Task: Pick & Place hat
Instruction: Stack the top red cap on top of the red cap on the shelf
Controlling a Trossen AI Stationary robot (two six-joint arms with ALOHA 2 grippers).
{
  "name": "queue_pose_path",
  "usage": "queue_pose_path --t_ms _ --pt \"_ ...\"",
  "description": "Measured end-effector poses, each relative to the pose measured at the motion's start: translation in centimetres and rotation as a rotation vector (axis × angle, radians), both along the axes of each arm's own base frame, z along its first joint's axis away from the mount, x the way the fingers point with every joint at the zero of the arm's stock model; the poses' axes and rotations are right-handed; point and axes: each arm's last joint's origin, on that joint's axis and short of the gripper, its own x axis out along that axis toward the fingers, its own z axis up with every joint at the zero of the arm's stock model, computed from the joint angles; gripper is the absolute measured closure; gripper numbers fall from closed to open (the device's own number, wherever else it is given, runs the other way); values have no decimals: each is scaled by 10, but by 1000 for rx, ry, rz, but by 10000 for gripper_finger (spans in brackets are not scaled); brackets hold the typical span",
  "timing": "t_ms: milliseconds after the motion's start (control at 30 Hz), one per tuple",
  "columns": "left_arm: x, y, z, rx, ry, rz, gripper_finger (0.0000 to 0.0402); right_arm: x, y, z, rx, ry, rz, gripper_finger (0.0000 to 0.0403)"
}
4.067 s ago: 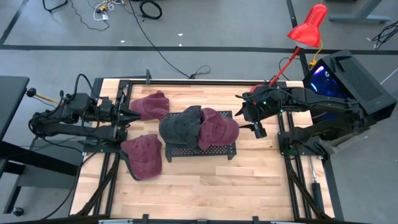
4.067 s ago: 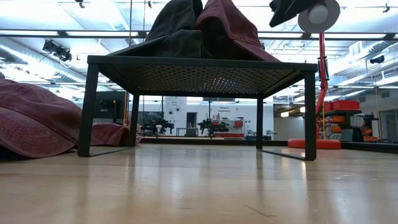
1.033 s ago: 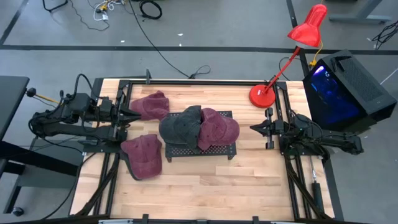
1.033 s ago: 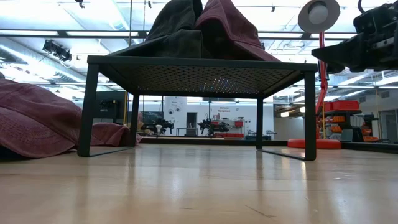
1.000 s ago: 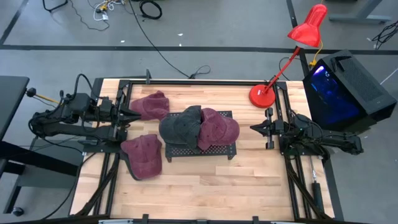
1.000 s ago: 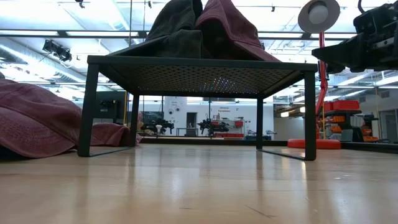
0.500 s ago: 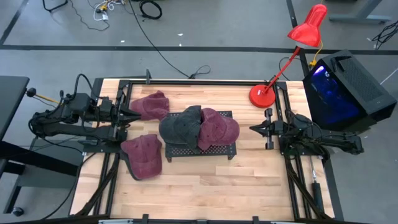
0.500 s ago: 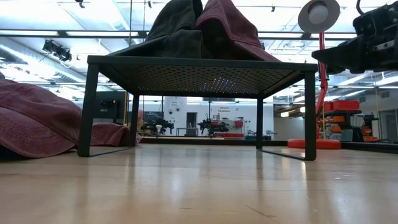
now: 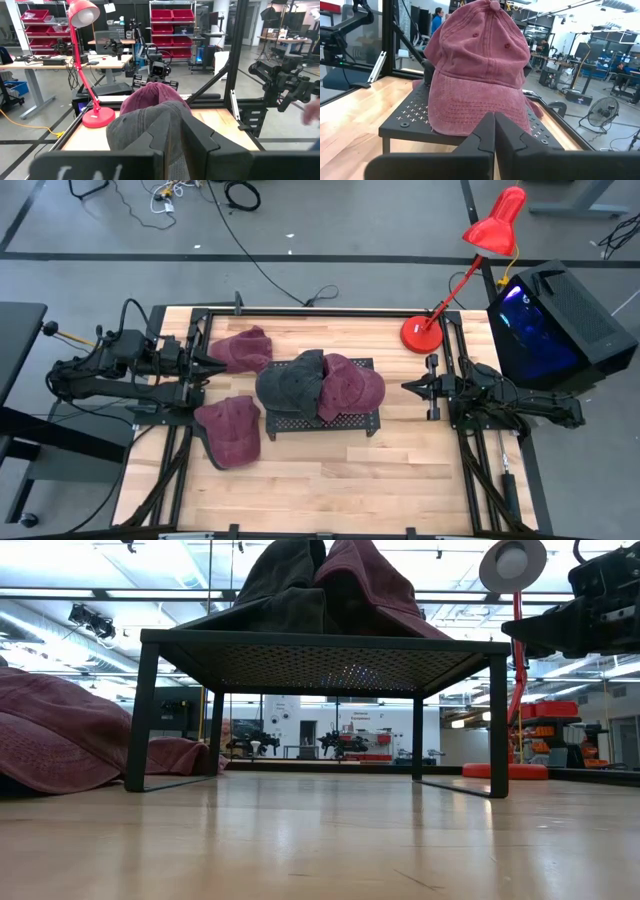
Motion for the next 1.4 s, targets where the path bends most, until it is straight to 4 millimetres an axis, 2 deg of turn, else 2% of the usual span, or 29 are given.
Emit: queue_pose_path --t_ms 1167,1400 --pt "0 1 0 6 -2 23 353 0 0 0 0 -2 0 399" --pt "1 1 11 -82 -108 18 353 0 0 0 0 -2 0 399"
